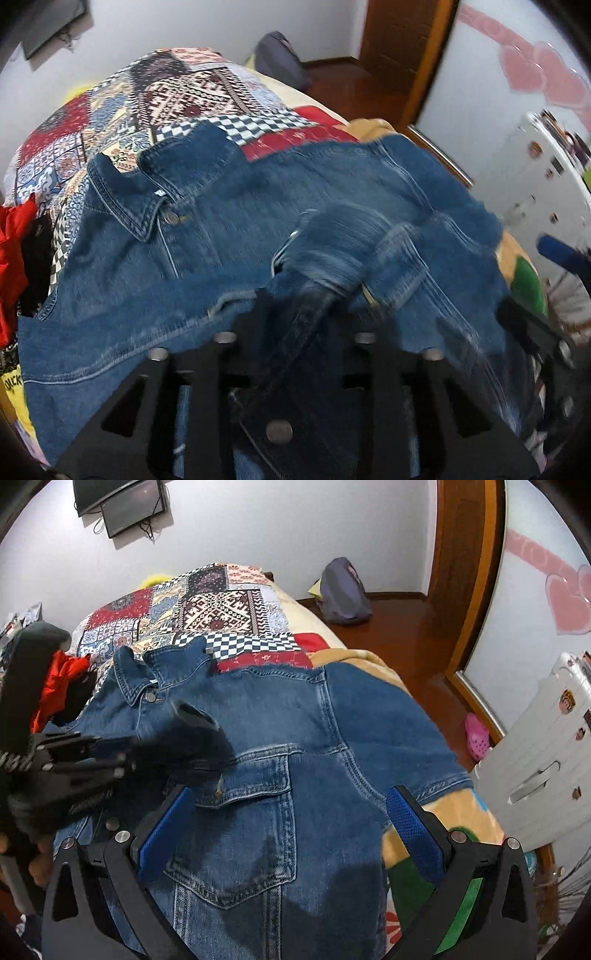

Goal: Fold large clothes
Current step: 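Fold the held sleeve across the jacket front with the left tool, release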

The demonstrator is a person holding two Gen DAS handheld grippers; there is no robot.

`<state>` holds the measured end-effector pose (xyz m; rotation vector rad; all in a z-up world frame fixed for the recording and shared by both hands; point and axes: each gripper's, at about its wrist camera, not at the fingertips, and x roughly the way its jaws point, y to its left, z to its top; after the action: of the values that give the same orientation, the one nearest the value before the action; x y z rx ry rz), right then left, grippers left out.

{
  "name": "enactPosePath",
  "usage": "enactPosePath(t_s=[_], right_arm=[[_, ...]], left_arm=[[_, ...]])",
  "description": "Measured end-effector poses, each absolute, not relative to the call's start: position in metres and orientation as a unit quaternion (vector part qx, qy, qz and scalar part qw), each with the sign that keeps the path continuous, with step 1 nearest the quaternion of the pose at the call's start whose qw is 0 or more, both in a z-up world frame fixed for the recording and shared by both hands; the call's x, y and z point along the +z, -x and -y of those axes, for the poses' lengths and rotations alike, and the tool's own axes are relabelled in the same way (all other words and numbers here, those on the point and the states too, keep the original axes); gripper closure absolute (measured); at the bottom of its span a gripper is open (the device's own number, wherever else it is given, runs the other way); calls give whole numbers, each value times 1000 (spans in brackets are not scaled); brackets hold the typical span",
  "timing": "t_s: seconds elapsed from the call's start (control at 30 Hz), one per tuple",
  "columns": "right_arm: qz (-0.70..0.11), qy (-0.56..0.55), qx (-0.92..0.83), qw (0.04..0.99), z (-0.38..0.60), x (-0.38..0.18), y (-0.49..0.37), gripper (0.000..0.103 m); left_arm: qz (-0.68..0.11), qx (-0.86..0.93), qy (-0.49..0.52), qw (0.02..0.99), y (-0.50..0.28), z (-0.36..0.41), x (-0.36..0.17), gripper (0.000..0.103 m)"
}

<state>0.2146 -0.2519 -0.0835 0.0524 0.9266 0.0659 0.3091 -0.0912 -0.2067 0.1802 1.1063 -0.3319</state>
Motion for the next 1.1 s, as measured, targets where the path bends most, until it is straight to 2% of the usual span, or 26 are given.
enactPosePath(t_s=[0.07, 0.13, 0.3, 0.6, 0.67, 0.77, 0.83, 0.87, 0.93, 1.1], right_arm=[[-447, -27, 40, 893, 249, -82, -215, 0], [-448, -33, 53, 892, 244, -80, -218, 0], [-471, -73, 116, 871, 225, -86, -231, 0], [-583, -111, 159, 789, 190, -154, -261, 1], [-603, -122, 158, 772, 187, -166, -264, 9], [-598, -118, 149, 779, 182, -166, -264, 15], [-595, -114, 147, 782, 178, -163, -266, 43], [-593, -114, 142, 784, 177, -160, -267, 48], [-587, -101, 130, 793, 175, -157, -270, 63], [-541, -66, 132, 828, 169, -123, -280, 73]], left_arm=[[-511, -163, -91, 839, -298, 85, -200, 59], [-492, -157, -98, 851, -284, 73, -186, 46], [-454, -106, -78, 881, -256, 14, -154, 30], [-480, 14, -30, 876, -207, -104, -175, 30], [-489, 34, -8, 872, -194, -128, -184, 30], [-504, 55, 22, 862, -181, -156, -202, 28], [-513, 77, 23, 854, -179, -167, -214, 28], [-516, 81, 26, 852, -179, -171, -220, 28], [-520, 84, 34, 849, -182, -176, -227, 28], [-522, 89, 40, 847, -196, -177, -239, 28]])
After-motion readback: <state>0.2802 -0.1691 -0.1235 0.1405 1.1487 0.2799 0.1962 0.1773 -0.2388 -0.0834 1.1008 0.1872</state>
